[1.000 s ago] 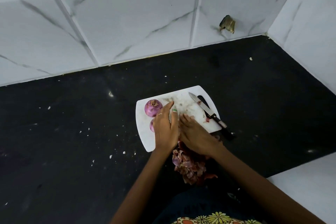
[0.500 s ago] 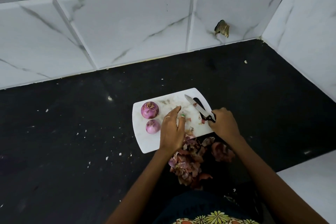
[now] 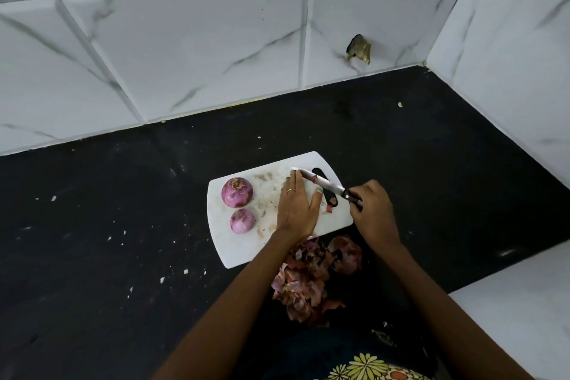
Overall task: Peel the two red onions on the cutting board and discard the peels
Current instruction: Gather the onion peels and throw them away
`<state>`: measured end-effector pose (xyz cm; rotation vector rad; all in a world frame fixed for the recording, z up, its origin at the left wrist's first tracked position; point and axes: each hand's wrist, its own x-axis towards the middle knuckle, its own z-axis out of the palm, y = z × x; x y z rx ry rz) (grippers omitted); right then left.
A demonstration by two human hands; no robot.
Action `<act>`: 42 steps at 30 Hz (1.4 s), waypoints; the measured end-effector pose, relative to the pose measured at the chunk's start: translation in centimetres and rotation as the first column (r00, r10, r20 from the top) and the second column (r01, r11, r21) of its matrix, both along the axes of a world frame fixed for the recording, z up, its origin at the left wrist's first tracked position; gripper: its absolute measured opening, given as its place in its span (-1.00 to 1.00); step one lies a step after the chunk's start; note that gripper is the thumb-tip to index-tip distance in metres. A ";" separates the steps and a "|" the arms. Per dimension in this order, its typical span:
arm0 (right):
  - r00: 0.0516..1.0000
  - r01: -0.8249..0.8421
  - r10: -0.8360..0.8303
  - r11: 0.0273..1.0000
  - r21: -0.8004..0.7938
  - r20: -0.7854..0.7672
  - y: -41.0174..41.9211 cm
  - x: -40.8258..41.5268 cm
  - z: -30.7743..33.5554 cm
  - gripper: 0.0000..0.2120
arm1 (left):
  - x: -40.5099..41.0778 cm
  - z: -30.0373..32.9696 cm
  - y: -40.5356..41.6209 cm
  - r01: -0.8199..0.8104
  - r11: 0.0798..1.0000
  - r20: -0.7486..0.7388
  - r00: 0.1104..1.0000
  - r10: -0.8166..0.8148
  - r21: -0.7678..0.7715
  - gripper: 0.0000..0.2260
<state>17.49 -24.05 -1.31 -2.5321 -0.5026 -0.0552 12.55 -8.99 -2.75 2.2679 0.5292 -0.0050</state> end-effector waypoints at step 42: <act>0.970 0.054 -0.055 0.998 -0.009 -0.238 1.3 3.2 -0.6 -0.82 | 1.9 0.3 -1.9 0.225 0.966 -0.016 0.974 -0.225 0.131 -0.87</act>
